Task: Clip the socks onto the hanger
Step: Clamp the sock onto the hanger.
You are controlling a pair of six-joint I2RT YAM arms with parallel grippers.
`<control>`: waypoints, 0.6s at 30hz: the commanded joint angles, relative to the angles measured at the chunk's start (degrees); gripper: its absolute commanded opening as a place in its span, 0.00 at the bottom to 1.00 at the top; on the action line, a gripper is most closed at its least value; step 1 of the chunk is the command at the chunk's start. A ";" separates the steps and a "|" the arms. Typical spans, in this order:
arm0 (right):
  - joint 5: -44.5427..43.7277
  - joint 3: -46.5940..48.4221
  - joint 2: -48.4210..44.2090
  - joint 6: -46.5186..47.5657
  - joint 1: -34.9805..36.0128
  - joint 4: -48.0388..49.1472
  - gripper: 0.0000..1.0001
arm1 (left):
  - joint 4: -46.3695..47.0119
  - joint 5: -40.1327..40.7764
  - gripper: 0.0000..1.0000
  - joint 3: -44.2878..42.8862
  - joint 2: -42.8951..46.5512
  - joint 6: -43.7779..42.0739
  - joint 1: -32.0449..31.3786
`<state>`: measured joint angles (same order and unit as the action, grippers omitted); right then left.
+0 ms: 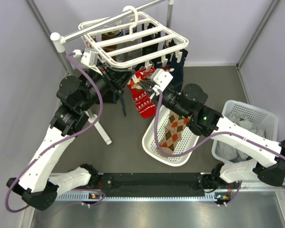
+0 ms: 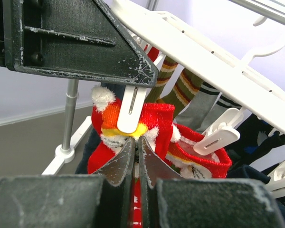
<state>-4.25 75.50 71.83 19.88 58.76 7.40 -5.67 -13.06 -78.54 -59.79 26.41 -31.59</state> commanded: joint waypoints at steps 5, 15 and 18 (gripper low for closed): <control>1.26 3.68 0.85 -0.63 0.65 3.41 0.00 | 2.42 -1.88 0.29 -0.03 0.02 0.22 -0.31; 0.12 4.12 0.50 -1.95 0.56 2.36 0.18 | -2.23 -0.65 0.87 -3.19 2.83 -1.71 -0.31; -0.23 4.04 0.06 -3.09 0.48 1.48 0.34 | -4.34 0.49 0.93 -3.28 4.76 -2.33 -0.22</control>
<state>-4.32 76.29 72.82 18.46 58.76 7.60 -8.64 -13.61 -78.94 -58.85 25.56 -31.66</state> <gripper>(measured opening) 0.263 0.902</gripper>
